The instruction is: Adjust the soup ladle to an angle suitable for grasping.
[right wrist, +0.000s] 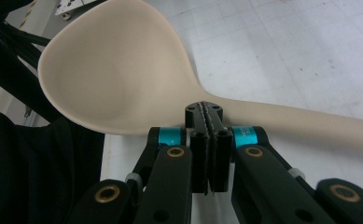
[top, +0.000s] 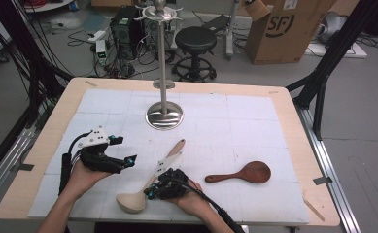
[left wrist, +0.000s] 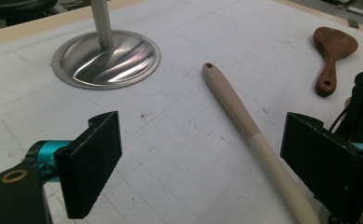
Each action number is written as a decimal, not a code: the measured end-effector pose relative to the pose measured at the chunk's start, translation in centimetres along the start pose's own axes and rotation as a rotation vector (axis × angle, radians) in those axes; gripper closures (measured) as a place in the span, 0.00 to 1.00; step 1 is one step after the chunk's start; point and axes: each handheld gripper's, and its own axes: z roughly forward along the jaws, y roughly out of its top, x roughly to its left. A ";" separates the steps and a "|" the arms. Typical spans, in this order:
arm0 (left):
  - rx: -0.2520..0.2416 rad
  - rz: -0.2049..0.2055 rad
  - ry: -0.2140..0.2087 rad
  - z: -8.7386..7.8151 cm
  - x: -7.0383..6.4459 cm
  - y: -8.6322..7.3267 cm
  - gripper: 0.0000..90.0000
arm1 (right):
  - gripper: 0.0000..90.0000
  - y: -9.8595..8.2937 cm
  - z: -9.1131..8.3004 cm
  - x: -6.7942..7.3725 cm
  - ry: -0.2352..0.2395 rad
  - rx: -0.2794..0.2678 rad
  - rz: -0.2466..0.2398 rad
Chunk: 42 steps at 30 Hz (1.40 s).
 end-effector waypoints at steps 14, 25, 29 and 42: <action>0.000 -0.001 -0.006 0.0 0.0 0.1 0.15 | 0.99 1.3 1.8 0.3 0.009 0.006 -0.022; 0.015 0.007 -0.002 0.1 0.0 0.0 0.15 | 0.99 1.9 2.6 0.3 0.013 0.010 -0.037; 0.009 0.004 -0.006 -0.1 -0.1 0.1 0.15 | 0.97 1.9 2.4 0.4 0.023 0.029 -0.041; 0.011 0.009 -0.004 -0.2 -0.2 0.1 0.16 | 0.72 1.1 -2.8 -0.2 -0.056 -0.050 -0.021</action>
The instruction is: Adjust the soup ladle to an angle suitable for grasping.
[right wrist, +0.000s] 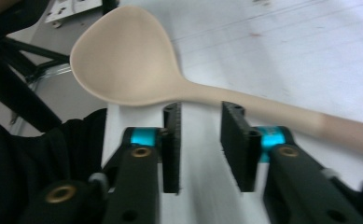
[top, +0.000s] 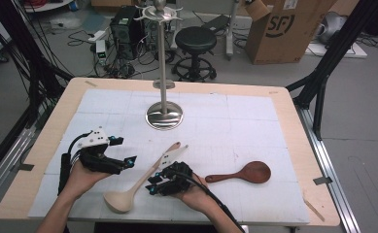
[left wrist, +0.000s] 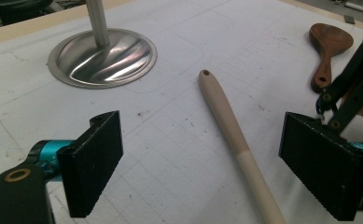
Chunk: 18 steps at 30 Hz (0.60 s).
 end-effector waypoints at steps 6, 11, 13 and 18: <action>0.002 0.002 -0.004 0.1 -0.2 0.0 0.17 | 0.63 -0.6 -2.3 -0.5 -0.042 -0.051 0.030; 0.009 0.013 -0.011 0.1 -0.3 0.0 0.19 | 0.55 -1.2 -4.1 -0.9 -0.094 -0.074 0.037; 0.011 0.018 -0.017 0.2 -0.4 0.0 0.22 | 0.52 -1.5 -4.8 -1.1 -0.110 -0.078 0.043; 0.021 0.019 -0.022 0.4 -0.6 -0.1 0.22 | 0.45 -2.5 -6.4 -1.6 -0.151 -0.092 0.064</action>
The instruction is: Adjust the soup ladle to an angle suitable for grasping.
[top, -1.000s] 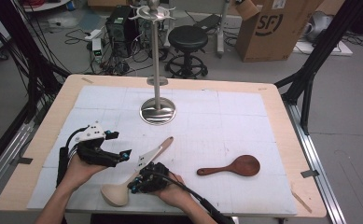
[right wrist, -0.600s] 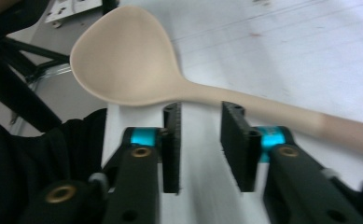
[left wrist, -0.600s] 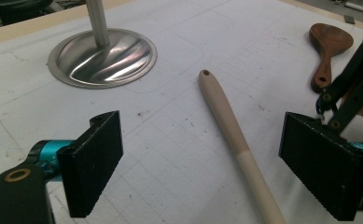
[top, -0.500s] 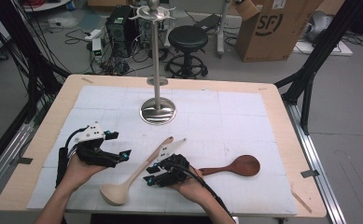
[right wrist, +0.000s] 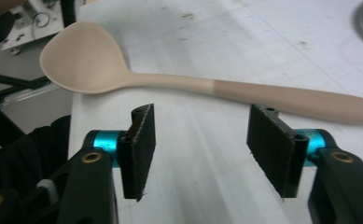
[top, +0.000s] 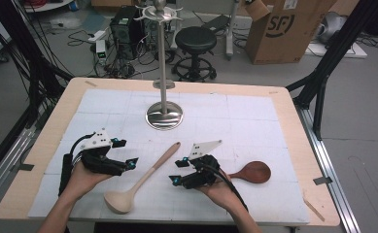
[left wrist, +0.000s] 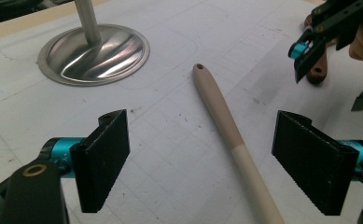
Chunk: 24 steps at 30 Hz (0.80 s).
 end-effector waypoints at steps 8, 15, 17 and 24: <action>0.009 0.019 -0.007 0.3 -0.4 0.1 0.23 | 0.37 -0.9 -1.9 -1.0 -0.063 -0.007 0.038; 0.024 0.031 -0.021 0.7 -0.9 0.3 0.26 | 0.32 -1.8 -3.4 -1.5 -0.100 -0.017 0.051; 0.029 0.038 -0.028 0.9 -1.0 0.3 0.26 | 0.32 -2.1 -3.9 -1.7 -0.112 -0.020 0.050; 0.058 0.057 -0.062 2.2 -1.6 0.6 0.28 | 0.30 -3.0 -5.5 -2.1 -0.147 -0.038 0.071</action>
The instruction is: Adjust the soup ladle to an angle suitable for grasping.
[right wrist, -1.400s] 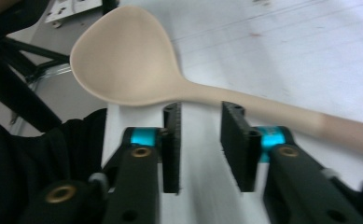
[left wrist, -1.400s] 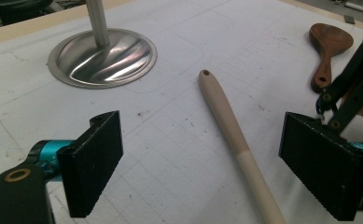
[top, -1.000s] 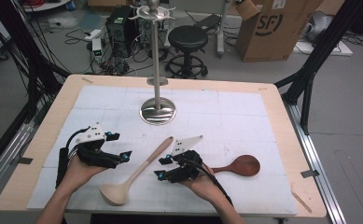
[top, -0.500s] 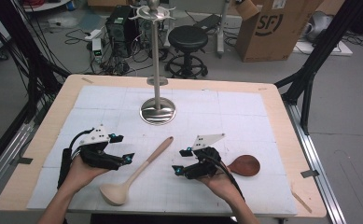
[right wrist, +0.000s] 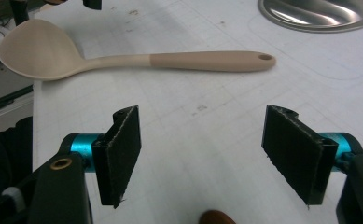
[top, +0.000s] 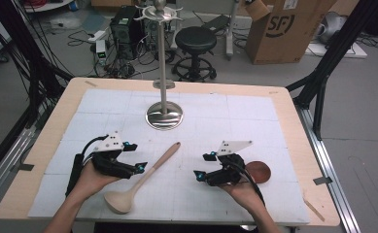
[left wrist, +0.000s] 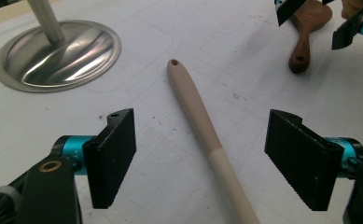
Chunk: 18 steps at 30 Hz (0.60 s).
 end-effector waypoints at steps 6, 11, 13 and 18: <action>0.048 0.011 -0.027 1.4 -0.2 0.0 0.30 | 0.30 -0.7 -1.4 -0.7 -0.031 -0.015 0.020; 0.078 0.021 -0.037 2.1 -0.2 -0.1 0.31 | 0.30 -1.3 -2.4 -1.1 -0.057 -0.024 0.028; 0.098 0.027 -0.035 2.5 -0.2 -0.2 0.31 | 0.30 -1.6 -2.7 -1.2 -0.065 -0.023 0.032; 0.141 0.034 -0.053 3.5 -0.2 -0.4 0.33 | 0.29 -1.9 -3.2 -1.5 -0.080 -0.034 0.040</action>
